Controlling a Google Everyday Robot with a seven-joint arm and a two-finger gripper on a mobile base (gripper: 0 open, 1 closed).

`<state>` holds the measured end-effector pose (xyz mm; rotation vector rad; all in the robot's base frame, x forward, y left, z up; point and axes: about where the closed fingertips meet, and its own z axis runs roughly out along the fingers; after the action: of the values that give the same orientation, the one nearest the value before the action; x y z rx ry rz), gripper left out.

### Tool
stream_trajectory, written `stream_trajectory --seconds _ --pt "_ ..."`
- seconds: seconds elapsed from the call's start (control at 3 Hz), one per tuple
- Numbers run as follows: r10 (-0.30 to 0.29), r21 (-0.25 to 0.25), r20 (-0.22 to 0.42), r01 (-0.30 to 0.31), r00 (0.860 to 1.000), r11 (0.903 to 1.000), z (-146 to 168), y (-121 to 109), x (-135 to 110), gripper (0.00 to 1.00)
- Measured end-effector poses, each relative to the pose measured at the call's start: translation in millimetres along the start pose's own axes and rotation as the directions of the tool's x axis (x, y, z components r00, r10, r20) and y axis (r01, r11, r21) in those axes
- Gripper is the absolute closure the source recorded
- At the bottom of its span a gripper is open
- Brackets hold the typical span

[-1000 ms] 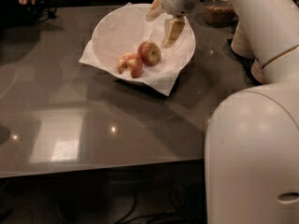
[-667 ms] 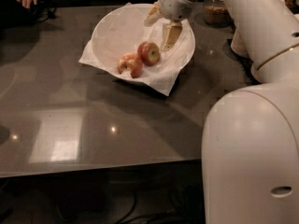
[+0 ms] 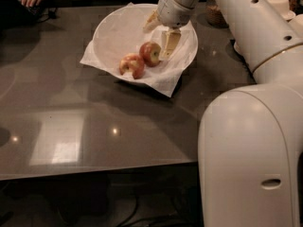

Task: Pick apple from white bowl

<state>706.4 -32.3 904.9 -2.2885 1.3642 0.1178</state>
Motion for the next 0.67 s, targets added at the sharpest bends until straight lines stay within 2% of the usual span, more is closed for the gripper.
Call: stream_trajectory --seconds 0.67 --pt "0.003 -0.035 0.022 -0.002 1.0 0.9994 20.9 0.6 2.2 0.31"
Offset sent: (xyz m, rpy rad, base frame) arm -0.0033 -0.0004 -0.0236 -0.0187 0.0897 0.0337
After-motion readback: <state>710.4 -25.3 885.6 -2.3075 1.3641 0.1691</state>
